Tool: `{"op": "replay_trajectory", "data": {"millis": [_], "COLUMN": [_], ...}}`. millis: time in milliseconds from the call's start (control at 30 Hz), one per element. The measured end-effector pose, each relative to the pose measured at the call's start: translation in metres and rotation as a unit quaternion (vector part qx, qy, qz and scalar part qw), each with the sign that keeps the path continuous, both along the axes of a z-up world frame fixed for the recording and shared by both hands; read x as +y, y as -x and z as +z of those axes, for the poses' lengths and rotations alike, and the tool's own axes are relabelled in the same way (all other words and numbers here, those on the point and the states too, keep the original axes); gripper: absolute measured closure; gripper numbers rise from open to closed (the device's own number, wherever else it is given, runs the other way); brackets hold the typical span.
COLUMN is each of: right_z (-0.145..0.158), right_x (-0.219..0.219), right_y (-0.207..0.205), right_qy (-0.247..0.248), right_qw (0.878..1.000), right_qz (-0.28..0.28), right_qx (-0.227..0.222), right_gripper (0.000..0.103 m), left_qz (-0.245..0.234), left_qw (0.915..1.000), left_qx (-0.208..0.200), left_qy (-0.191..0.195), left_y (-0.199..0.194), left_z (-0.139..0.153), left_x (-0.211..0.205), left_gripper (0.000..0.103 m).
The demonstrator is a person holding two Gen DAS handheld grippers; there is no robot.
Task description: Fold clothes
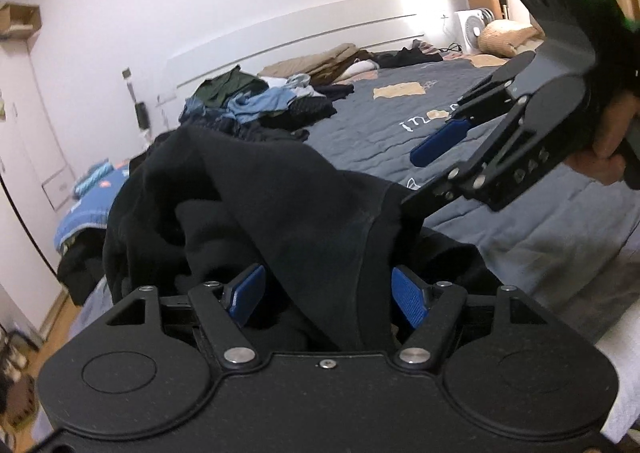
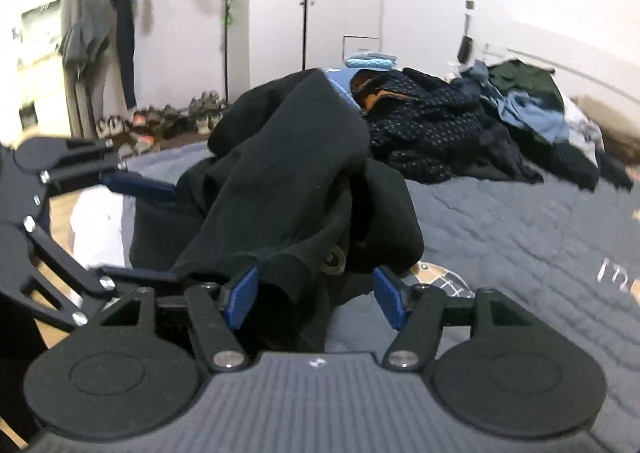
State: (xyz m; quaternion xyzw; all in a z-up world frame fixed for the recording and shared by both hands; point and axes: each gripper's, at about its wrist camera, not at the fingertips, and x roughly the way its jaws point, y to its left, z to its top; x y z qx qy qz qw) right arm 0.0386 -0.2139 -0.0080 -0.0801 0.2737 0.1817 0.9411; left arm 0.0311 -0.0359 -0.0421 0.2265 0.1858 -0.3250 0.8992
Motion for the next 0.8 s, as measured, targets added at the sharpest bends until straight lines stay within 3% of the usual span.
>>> {"op": "replay_trajectory", "data": {"millis": [200, 333, 433, 667, 733, 767, 800], "right_z": [-0.001, -0.004, -0.007, -0.006, -0.006, -0.006, -0.006], "right_x": [0.014, 0.018, 0.02, 0.018, 0.015, 0.013, 0.011], "right_y": [-0.003, 0.0, 0.0, -0.005, -0.006, -0.006, -0.007], "right_qy": [0.021, 0.063, 0.09, 0.064, 0.045, 0.036, 0.026], "right_qw": [0.999, 0.997, 0.994, 0.996, 0.997, 0.998, 0.998], "right_qz": [0.025, 0.045, 0.05, 0.023, 0.019, 0.017, 0.014], "right_qx": [-0.019, -0.024, -0.029, -0.053, -0.052, -0.051, -0.051], "right_gripper": [0.04, 0.04, 0.04, 0.041, 0.047, 0.057, 0.074], "left_qz": [0.02, 0.049, 0.052, 0.076, 0.102, 0.117, 0.13], "left_qw": [0.9979, 0.992, 0.9907, 0.9874, 0.9837, 0.9816, 0.9797], "left_qx": [0.049, 0.086, 0.092, 0.109, 0.12, 0.123, 0.127], "left_qy": [0.038, 0.078, 0.086, 0.086, 0.087, 0.087, 0.085], "left_y": [0.005, 0.005, 0.006, 0.009, 0.011, 0.012, 0.014], "left_z": [0.001, 0.001, 0.001, -0.008, -0.015, -0.018, -0.021], "left_x": [0.008, 0.018, 0.019, 0.011, 0.009, 0.008, 0.008], "left_gripper": [0.032, 0.032, 0.032, 0.031, 0.031, 0.031, 0.031]}}
